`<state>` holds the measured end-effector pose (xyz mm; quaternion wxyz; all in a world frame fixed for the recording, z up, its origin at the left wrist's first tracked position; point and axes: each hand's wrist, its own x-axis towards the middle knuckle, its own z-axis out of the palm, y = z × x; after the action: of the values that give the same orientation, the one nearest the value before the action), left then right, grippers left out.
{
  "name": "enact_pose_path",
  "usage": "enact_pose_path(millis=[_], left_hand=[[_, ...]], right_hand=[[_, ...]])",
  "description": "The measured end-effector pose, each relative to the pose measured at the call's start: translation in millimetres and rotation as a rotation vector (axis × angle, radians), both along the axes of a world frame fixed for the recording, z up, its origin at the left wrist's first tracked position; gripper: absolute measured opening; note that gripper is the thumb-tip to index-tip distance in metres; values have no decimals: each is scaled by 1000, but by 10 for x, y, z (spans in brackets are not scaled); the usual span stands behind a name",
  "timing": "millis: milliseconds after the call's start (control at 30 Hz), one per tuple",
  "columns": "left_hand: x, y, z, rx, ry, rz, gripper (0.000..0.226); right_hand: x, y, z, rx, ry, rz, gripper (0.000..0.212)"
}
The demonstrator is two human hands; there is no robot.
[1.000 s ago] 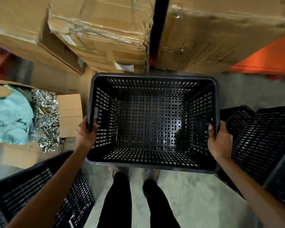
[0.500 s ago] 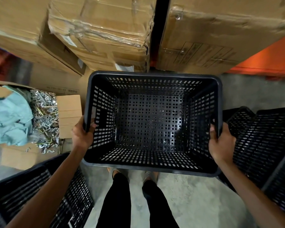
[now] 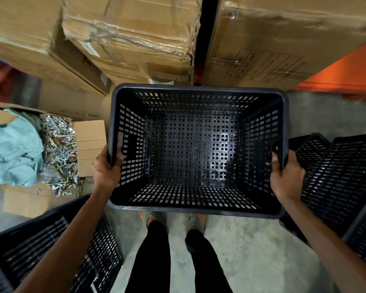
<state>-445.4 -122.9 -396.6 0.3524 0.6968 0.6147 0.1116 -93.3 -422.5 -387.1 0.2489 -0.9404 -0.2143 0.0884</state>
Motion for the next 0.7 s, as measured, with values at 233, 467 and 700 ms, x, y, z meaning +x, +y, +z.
enact_pose_path(millis=[233, 467, 700], left_hand=[[108, -131, -59, -47, -52, -10, 25], [93, -138, -26, -14, -31, -56, 23], [85, -153, -12, -1, 29, -37, 24]], right_hand=[[-46, -129, -182, -51, 15, -43, 24], [-6, -145, -143, -63, 47, -3, 28], [12, -126, -125, -80, 40, 2, 27]])
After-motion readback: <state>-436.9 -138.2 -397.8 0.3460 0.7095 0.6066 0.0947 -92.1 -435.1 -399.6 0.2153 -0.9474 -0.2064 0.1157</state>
